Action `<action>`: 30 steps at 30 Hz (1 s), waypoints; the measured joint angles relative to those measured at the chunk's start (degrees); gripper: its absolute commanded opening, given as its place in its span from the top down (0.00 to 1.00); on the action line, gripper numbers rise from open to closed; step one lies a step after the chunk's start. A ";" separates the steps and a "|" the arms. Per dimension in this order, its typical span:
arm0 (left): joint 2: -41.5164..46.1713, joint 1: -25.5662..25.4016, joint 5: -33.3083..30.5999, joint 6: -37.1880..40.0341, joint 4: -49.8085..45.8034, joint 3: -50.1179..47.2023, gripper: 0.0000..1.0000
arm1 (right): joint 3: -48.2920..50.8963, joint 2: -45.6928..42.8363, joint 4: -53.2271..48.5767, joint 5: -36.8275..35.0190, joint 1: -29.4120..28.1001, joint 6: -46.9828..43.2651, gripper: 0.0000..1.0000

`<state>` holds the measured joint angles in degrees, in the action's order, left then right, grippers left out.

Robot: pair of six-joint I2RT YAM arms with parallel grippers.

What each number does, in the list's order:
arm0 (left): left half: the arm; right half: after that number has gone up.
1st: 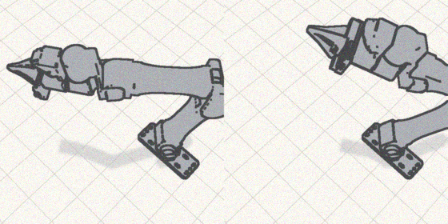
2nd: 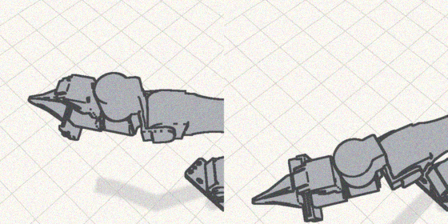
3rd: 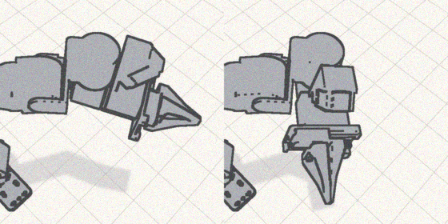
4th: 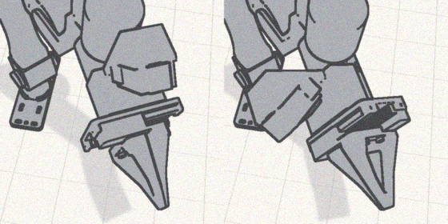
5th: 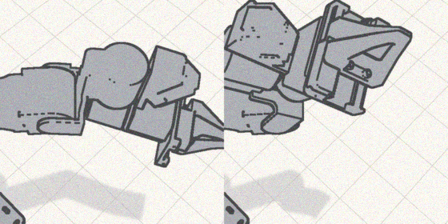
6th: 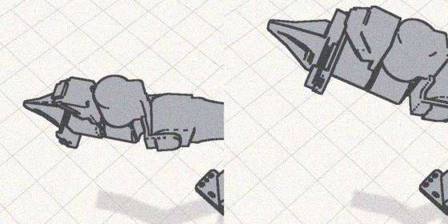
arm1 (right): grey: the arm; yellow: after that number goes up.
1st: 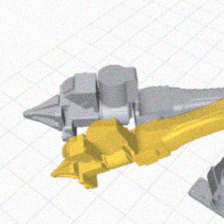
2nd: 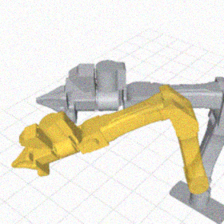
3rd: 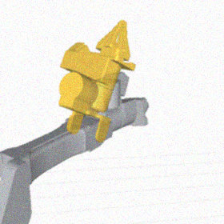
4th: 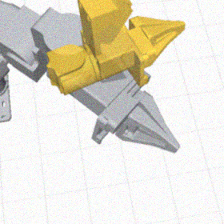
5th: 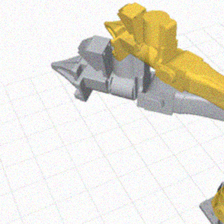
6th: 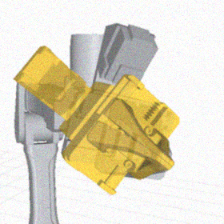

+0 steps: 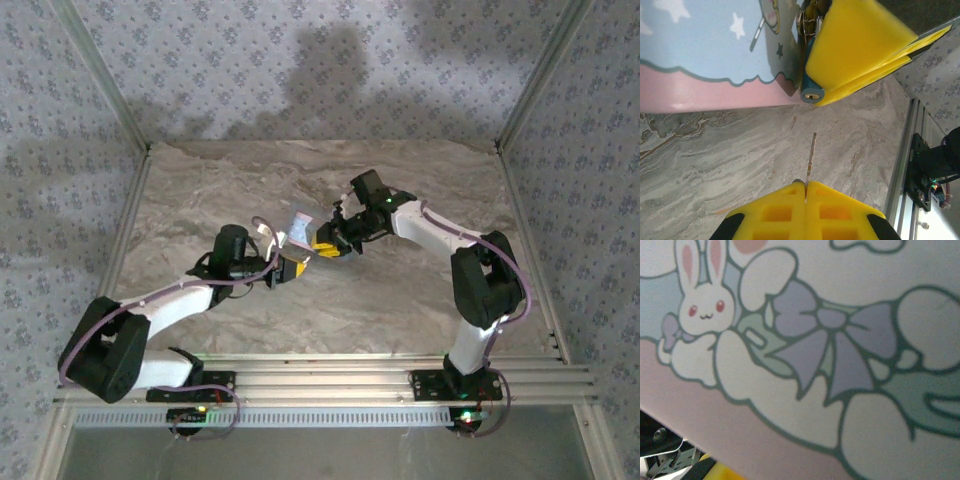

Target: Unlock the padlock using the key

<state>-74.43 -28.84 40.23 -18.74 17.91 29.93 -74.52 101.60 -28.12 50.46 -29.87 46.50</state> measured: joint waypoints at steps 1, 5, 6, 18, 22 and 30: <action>0.00 -0.39 -0.68 0.35 -0.09 0.15 1.00 | 0.00 0.00 0.00 0.00 0.00 0.02 1.00; 0.00 -2.10 -2.95 1.38 -0.17 0.55 1.00 | 0.00 0.00 0.00 -0.04 -0.15 0.13 1.00; 0.02 -2.47 -3.65 1.55 -0.20 0.57 1.00 | 0.00 0.00 0.00 -0.07 -0.17 0.24 1.00; 0.02 -3.43 -8.63 2.03 -0.57 1.44 1.00 | -0.76 -0.07 -0.44 -1.09 -1.46 0.90 1.00; 0.00 -3.50 -9.57 2.23 -1.03 1.86 1.00 | -0.79 -0.39 -0.63 -1.86 -1.57 0.90 1.00; -0.22 -4.15 -10.19 2.23 -1.42 3.04 1.00 | -0.79 -1.68 -0.79 -3.28 -1.51 0.90 1.00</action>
<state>-74.65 -32.99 30.04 -16.51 16.49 32.97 -75.31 99.92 -28.91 47.18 -31.38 47.40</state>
